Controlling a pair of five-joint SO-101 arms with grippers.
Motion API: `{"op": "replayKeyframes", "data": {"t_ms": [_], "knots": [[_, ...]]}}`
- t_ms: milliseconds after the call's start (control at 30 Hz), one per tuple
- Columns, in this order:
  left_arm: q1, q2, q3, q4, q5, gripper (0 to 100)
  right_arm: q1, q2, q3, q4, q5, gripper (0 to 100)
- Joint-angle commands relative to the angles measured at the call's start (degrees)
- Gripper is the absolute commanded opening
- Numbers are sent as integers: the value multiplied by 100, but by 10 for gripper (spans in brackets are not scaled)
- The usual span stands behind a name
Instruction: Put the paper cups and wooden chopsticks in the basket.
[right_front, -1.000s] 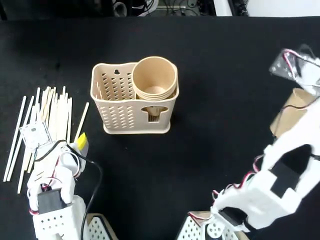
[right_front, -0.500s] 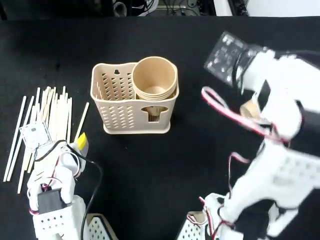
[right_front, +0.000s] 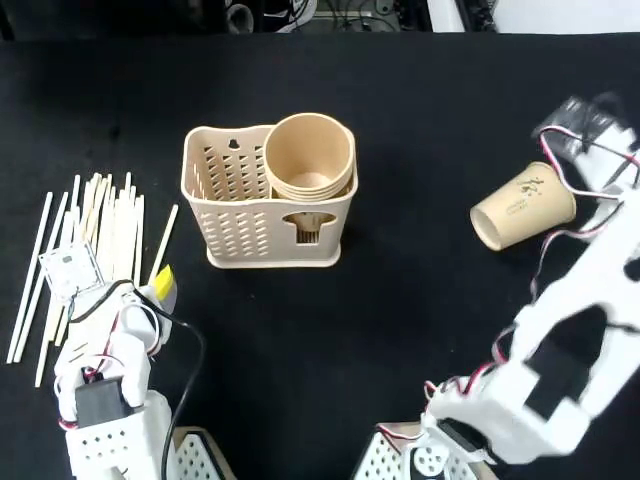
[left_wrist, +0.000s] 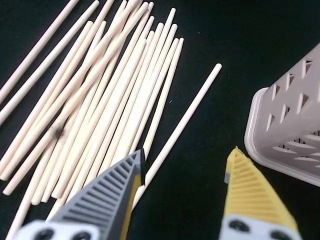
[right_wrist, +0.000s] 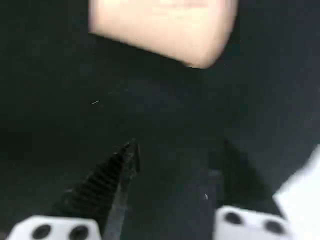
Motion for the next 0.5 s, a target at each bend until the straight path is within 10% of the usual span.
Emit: {"op": "replayKeyframes", "data": {"t_ms": [0, 467], "knots": [[48, -35, -31, -53, -44, 266, -18, 716, -1244, 308, 343, 432], [48, -35, -22, -88, -53, 266, -352, 3811, -4488, 905, 563, 335]]}}
